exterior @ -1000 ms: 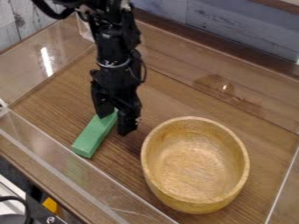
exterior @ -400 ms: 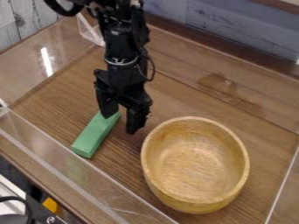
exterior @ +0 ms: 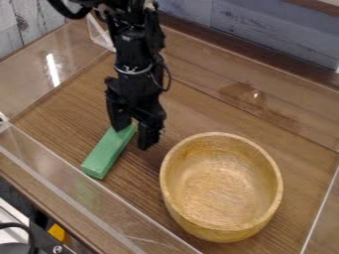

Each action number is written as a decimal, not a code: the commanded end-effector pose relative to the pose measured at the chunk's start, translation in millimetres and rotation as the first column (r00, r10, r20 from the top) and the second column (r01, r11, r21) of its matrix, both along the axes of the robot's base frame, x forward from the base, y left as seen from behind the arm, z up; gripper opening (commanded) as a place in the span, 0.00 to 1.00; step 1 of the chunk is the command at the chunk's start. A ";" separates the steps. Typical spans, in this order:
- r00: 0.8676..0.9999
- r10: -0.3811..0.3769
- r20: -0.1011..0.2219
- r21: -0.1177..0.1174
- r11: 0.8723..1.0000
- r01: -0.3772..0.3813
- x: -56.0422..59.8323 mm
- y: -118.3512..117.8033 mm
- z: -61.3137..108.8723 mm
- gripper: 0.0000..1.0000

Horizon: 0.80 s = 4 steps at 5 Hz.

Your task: Put the green block in the brown bowl

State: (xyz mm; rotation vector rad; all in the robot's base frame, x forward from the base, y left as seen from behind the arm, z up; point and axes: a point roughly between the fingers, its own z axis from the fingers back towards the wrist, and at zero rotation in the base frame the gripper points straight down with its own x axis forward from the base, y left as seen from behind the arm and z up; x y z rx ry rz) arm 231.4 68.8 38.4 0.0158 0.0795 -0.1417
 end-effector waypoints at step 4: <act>0.991 0.132 0.008 0.021 0.991 -0.132 3.5 17.9 12.4 1.00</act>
